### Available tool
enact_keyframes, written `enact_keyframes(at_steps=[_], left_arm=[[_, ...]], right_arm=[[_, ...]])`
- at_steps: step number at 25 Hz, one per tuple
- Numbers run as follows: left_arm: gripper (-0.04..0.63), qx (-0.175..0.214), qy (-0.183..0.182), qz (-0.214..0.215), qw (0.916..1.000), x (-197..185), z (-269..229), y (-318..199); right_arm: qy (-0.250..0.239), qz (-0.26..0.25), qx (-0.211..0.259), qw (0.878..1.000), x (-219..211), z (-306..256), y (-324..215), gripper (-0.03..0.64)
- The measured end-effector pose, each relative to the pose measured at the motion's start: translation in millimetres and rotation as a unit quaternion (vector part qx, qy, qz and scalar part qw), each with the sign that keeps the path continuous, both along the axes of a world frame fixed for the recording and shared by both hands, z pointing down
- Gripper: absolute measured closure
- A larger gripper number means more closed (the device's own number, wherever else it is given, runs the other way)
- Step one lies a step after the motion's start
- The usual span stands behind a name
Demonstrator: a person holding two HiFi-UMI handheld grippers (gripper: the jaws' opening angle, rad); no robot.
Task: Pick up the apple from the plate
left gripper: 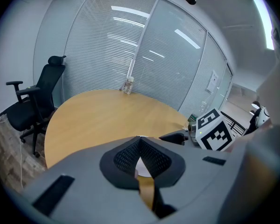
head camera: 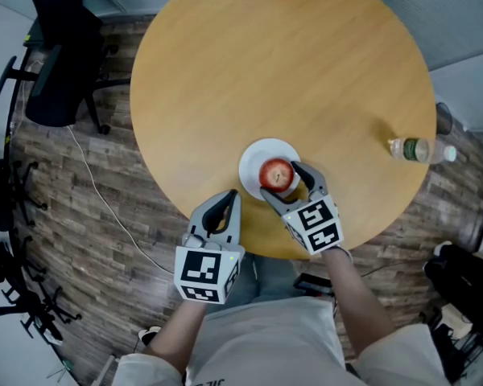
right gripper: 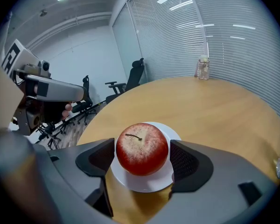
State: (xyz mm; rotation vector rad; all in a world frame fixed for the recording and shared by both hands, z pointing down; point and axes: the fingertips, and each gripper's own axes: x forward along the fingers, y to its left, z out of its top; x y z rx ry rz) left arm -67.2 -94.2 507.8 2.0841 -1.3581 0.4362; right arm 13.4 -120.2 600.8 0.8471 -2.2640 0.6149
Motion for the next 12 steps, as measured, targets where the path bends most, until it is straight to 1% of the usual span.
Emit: enact_keyframes(at_steps=[7,12], left_arm=[[0.592,-0.001,-0.001,-0.005,1.0,-2.8,1.7,-0.2],[0.593,0.0,-0.002,-0.008,1.0,-5.8,0.1,0.9]], right_arm=[[0.007,-0.002,-0.003,1.0,-0.3,6.0,-0.7,0.252],[0.012,0.007,0.004,1.0,0.0,4.3,-3.4,0.252]])
